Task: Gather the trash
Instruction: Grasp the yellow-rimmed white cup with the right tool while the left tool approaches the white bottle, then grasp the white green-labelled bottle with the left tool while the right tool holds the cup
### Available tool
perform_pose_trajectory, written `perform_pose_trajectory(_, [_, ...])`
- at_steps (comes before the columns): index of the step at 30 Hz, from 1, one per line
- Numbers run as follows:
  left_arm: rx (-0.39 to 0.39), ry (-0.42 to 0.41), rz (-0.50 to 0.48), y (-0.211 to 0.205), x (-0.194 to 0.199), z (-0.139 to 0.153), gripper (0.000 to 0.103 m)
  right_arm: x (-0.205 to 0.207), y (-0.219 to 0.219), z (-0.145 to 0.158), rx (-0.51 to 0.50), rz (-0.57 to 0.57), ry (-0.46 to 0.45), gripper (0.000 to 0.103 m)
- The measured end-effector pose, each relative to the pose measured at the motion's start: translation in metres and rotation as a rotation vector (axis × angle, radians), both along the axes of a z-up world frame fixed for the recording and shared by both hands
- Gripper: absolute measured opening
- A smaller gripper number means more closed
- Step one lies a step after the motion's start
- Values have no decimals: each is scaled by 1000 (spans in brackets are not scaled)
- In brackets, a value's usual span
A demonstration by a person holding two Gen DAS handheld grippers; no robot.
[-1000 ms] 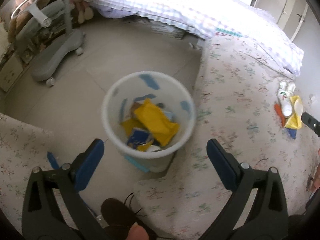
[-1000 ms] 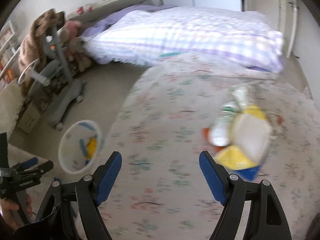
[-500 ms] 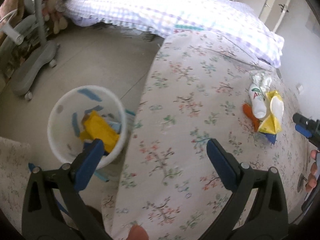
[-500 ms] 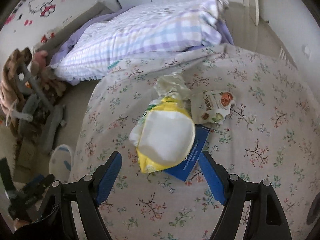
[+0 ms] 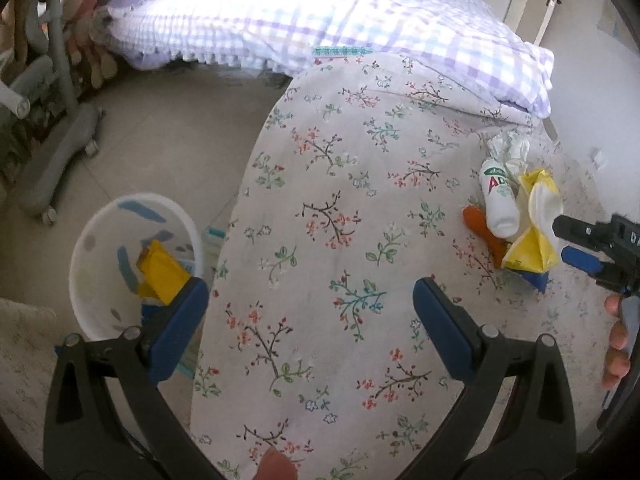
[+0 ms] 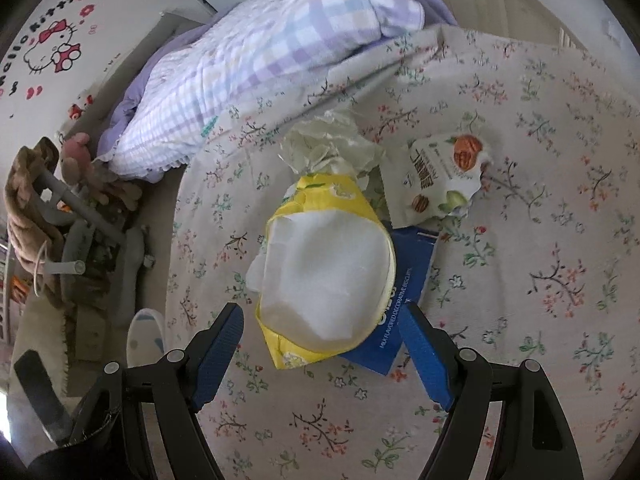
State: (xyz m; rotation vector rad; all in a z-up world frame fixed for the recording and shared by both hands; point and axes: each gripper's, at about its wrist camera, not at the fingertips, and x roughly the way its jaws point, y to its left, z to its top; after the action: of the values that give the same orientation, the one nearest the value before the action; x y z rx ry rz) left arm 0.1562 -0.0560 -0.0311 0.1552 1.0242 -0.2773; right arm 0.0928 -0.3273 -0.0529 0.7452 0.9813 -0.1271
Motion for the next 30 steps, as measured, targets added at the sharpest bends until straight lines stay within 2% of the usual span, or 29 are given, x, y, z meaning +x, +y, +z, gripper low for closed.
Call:
perform_pose_trajectory(2, [18,-6,-5,-2,-1,-2,102,4,2,-4,8,-3,6,81])
perform_pose_trajectory(6, [6,6,2,-1,-3,-4,102,7,4,-8,9,-12,13,79])
perform_pose_trajectory(7, [3,4,1,-2,-4,-4,102,8,4,-8,9,-13,13,72])
perform_pose_trajectory(8, [2,2,-2,-3,-4,-4,102,8,4,-8,9,-9,10,56])
perform_pose_trajectory(9, [3,-1,-9,-4,-6,-4,102,7,4,-8,13,-1,6,50])
perform_pose_trajectory(14, [-2,-8,-38,-15,-12,-3,102,-7,-3,5,3,18,-27,30])
perform_pose_trajectory(22, [-44,9,-79,-53,-6,-5,102,-38,-37,13,-37,-18,-34,28])
perform_pose_trajectory(26, [-92,29,-88,-73,1,-7,101,-50,-60,9,7,-60,-37,26])
perform_pose_trajectory(30, [-164,52,-130,-99,8,-10,90,-67,-72,16,6,-66,-66,22])
